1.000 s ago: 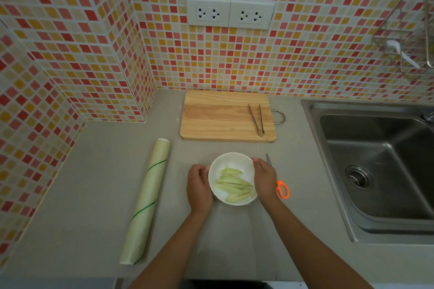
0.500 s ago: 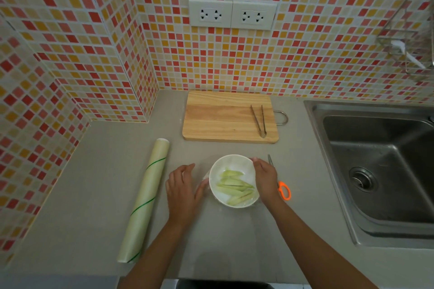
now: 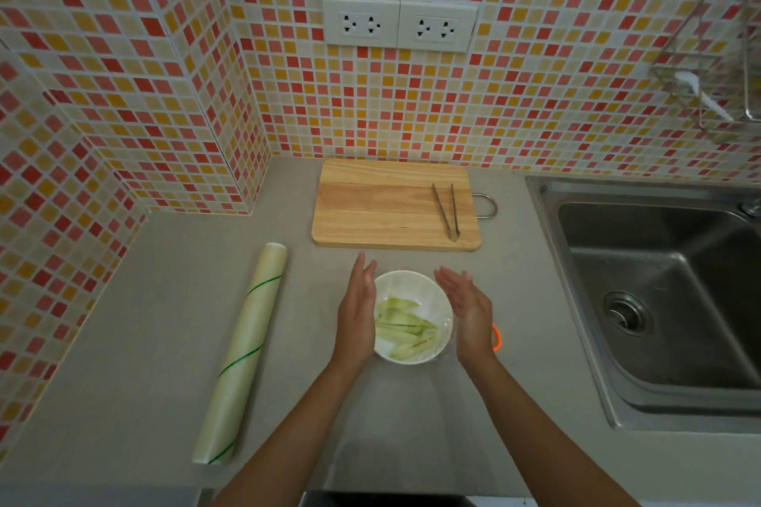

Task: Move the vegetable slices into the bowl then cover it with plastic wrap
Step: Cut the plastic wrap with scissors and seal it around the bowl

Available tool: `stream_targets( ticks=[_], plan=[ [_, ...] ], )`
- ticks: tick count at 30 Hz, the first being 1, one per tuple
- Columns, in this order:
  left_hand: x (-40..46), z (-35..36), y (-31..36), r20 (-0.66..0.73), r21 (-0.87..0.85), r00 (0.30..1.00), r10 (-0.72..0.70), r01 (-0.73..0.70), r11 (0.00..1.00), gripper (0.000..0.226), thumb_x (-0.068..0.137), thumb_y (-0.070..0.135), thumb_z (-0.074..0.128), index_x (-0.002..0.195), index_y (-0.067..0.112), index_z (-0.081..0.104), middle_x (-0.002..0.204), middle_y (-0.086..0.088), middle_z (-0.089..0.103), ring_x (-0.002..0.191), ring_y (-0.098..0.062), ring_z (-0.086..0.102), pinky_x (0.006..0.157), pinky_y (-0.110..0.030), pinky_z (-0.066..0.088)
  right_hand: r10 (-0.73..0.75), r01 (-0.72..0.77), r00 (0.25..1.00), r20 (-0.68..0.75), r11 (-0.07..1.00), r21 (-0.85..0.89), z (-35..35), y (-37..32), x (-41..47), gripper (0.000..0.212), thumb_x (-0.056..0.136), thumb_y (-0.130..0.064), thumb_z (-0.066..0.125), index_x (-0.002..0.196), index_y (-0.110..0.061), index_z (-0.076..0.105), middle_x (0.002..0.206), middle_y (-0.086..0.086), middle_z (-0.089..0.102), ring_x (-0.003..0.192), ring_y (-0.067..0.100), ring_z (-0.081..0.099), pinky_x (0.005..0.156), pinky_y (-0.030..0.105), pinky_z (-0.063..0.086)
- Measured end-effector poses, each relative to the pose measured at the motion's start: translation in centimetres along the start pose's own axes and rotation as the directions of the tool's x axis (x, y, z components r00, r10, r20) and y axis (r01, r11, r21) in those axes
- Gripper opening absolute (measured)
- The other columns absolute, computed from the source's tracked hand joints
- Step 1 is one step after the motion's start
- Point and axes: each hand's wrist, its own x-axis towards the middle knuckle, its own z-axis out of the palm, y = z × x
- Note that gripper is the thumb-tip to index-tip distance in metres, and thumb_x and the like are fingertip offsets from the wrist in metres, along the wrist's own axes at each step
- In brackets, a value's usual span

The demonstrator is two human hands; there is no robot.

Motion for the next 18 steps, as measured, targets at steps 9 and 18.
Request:
stream_targets(
  ticks=[9, 18],
  plan=[
    [1.9, 0.7, -0.7, -0.012, -0.318, 0.957, -0.290, 0.272, 0.908, 0.048, 0.097, 0.052, 0.031, 0.127, 0.025, 0.057, 0.122, 0.001, 0.066, 0.116, -0.022, 0.060, 0.103, -0.044, 0.045, 0.259, -0.285, 0.954, 0.150, 0.940, 0.189, 0.3, 1.8, -0.2, 0.054, 0.102, -0.042, 0.027, 0.122, -0.005, 0.061, 0.123, 0.020, 0.062, 0.115, 0.035, 0.058, 0.103, 0.050, 0.044],
    [1.0, -1.1, -1.5, -0.207, 0.049, 0.978, -0.018, 0.029, 0.998, 0.041, 0.101, 0.038, 0.037, 0.126, 0.019, 0.062, 0.123, 0.012, 0.064, 0.117, 0.000, 0.056, 0.096, -0.010, 0.040, 0.047, -0.045, 0.999, 0.006, 0.973, -0.227, 1.2, -0.9, 2.0, 0.054, 0.101, -0.045, 0.029, 0.113, -0.007, 0.065, 0.114, 0.011, 0.067, 0.104, 0.022, 0.063, 0.093, 0.036, 0.048]
  ],
)
